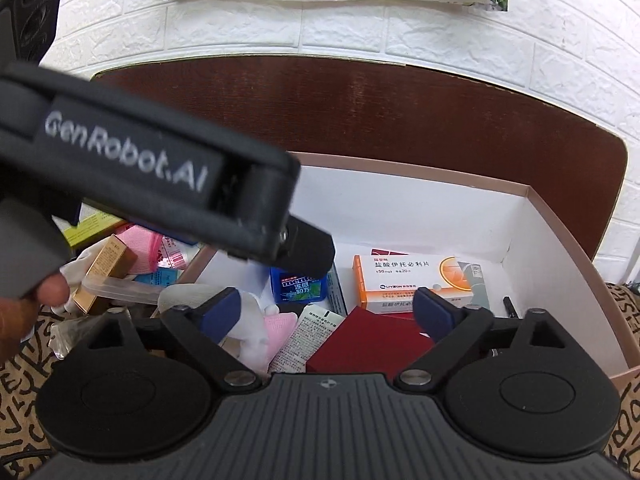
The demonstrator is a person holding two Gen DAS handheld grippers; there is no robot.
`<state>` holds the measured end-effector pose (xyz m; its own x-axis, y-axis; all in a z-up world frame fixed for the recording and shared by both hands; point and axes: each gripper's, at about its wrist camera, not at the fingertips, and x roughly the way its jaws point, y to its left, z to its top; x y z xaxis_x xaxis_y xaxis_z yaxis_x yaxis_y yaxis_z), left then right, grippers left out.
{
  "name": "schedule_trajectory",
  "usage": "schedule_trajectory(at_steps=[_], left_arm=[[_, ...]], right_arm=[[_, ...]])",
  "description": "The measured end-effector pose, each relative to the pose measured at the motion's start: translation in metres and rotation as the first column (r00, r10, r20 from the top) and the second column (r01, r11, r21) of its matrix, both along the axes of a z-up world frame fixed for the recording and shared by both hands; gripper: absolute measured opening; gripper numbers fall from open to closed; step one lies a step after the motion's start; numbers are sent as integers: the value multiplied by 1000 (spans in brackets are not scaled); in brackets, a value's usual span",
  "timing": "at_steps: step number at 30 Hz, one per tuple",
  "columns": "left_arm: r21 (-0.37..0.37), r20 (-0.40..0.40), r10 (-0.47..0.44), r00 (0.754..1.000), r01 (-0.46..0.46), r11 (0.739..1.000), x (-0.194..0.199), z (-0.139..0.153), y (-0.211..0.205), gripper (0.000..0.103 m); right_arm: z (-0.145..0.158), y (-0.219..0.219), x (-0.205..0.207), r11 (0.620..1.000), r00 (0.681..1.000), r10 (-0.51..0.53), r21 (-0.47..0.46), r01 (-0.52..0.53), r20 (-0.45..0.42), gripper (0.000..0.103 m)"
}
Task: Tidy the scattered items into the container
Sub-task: 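Open both grippers to drop the glove and tube into the box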
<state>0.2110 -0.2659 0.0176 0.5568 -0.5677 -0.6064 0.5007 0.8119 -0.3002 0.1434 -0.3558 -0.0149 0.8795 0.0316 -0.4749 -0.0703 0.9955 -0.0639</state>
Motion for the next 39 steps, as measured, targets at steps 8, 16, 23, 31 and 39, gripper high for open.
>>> schedule_trajectory(at_steps=[8,16,23,31,39], left_arm=[[-4,-5,10,1000,-10,1000,-9,0,6,103],[23,10,27,1000,-28,999,-22,6,9,103],[37,48,26,998,-28,999,-42,14,13,103],[8,74,47,996,-48,999,-76,20,35,103],[-19,82,129,988,-128,992,-122,11,73,103]], right_arm=[[5,2,-6,999,999,-35,4,35,5,102],[15,8,-15,999,998,-46,-10,47,31,103],[28,17,-32,999,997,-45,-21,46,69,103],[40,40,-60,1000,994,3,-25,0,114,103],[29,69,-84,995,989,95,-35,-92,117,103]])
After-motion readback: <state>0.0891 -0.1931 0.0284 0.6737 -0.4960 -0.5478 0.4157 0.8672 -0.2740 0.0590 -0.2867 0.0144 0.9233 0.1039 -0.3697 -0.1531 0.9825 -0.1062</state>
